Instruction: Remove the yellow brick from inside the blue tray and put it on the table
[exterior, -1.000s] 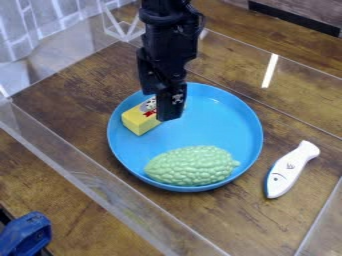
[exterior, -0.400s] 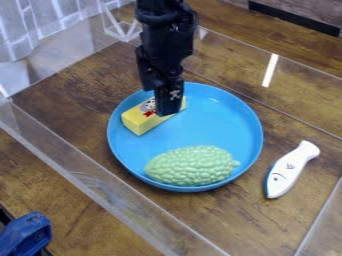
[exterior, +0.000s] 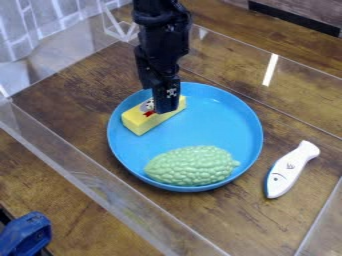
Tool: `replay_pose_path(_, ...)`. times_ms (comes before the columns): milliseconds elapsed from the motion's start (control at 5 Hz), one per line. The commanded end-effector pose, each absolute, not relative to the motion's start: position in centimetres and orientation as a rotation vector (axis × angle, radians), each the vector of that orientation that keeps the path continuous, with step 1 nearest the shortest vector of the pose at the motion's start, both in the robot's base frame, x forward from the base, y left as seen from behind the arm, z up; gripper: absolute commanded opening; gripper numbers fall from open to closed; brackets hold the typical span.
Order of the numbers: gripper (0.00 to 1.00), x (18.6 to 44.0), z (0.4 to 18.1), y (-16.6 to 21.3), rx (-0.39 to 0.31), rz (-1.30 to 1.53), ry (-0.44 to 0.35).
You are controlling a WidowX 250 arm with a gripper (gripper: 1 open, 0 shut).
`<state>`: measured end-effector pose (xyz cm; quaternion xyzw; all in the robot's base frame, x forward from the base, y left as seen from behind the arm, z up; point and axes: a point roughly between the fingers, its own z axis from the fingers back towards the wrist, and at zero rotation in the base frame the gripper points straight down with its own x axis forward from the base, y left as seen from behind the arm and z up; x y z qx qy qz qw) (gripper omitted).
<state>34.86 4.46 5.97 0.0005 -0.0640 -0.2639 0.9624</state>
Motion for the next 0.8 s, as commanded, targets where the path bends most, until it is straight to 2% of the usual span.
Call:
replay_pose_path(0,1.0,36.3,7.5,5.7,0.03,-0.533,-0.206)
replay_pose_path(600,1.0,36.6,4.5,6.1,0.024,-0.53,-0.187)
